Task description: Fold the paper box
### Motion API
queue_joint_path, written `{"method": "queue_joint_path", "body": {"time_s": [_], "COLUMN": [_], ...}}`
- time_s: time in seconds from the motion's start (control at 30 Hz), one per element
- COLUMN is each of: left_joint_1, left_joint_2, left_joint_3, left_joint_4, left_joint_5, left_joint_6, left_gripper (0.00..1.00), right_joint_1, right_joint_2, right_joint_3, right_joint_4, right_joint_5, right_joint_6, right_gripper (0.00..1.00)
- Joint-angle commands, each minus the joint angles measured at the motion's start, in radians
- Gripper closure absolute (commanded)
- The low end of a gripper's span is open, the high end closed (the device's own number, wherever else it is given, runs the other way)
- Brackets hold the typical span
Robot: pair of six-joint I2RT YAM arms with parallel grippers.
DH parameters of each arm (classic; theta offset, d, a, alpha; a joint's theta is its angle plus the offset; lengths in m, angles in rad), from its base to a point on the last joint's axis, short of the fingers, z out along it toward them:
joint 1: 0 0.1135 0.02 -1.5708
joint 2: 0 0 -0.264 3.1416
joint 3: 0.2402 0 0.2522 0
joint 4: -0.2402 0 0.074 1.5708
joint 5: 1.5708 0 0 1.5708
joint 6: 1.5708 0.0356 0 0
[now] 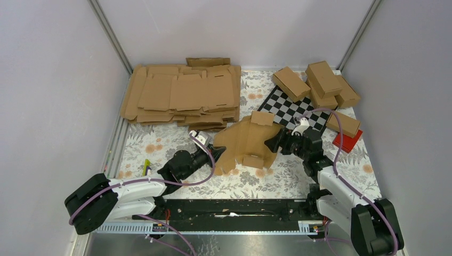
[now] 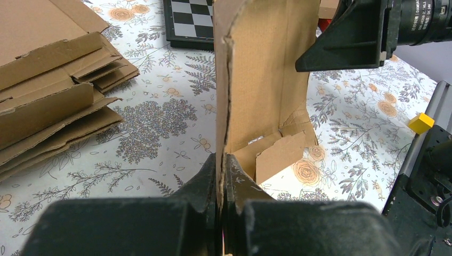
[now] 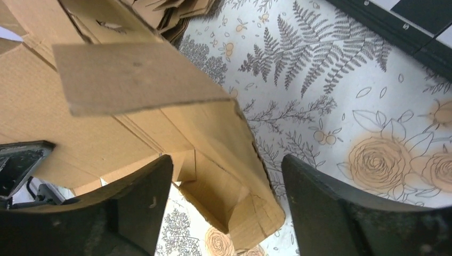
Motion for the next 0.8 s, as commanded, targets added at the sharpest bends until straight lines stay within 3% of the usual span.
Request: {"method": "queue_joint_path", "body": {"time_s": [0.0,0.2,0.47,0.67,0.77], "left_joint_1": [-0.005,-0.004,-0.004,-0.004,-0.004], "left_joint_2": [-0.011,0.002,-0.005,0.015,0.023], "left_joint_3": [0.013,0.016,-0.002,-0.004,-0.005], "left_joint_4": [0.048,0.062,0.089,0.122,0.131], "left_joint_5": [0.012,0.032,0.043,0.048,0.048], "left_joint_6": [0.013,0.005,-0.011,-0.039,-0.05], "left_gripper": [1.0,1.0,1.0,1.0,1.0], "right_joint_1": [0.027,0.26,0.376,0.42,0.461], "right_joint_2": [-0.05,0.029,0.155,0.196,0.208], "right_joint_3": [-0.033,-0.026,0.036,0.087,0.1], "right_joint_4": [-0.059,-0.052,-0.032,-0.035,-0.052], "right_joint_5": [-0.037,0.146,0.263,0.319,0.348], "right_joint_6": [0.039,0.034,0.036,0.025,0.002], "right_gripper": [0.24,0.28,0.3,0.22,0.13]}}
